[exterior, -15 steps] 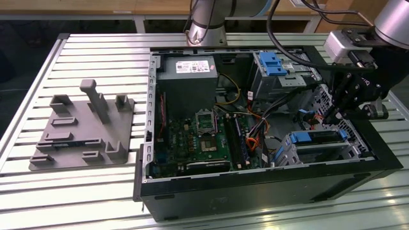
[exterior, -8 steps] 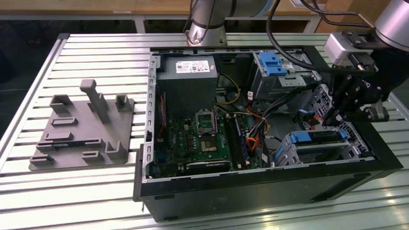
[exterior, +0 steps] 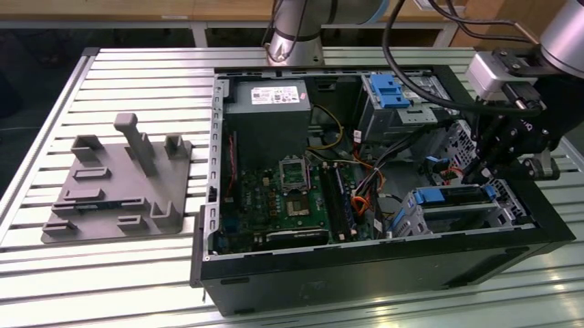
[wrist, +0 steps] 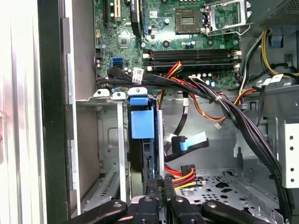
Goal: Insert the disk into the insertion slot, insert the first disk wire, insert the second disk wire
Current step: 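Insert the first disk wire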
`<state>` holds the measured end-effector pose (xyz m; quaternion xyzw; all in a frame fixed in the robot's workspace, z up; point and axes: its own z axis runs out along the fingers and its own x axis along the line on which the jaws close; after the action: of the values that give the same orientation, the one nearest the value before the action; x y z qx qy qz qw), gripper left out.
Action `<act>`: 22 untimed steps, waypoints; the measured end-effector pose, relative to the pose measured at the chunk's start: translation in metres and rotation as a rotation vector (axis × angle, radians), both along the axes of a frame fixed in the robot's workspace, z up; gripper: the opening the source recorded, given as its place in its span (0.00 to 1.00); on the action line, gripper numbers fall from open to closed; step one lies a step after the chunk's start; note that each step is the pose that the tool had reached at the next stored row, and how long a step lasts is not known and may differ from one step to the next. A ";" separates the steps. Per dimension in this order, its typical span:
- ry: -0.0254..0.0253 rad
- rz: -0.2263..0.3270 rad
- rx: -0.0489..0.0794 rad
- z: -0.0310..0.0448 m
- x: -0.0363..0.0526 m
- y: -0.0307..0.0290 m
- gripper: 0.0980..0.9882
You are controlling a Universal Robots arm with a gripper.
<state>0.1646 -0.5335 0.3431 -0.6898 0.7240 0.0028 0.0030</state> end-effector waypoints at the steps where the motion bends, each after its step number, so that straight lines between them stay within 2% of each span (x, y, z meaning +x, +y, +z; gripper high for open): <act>1: -0.0004 0.002 0.003 0.0000 0.0000 -0.0002 0.07; 8: -0.0010 0.004 0.015 0.0000 0.0006 -0.0062 0.07; 22: -0.0009 0.002 0.015 -0.0016 0.0009 -0.0069 0.07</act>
<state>0.1655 -0.5404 0.3415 -0.6905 0.7233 0.0079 0.0085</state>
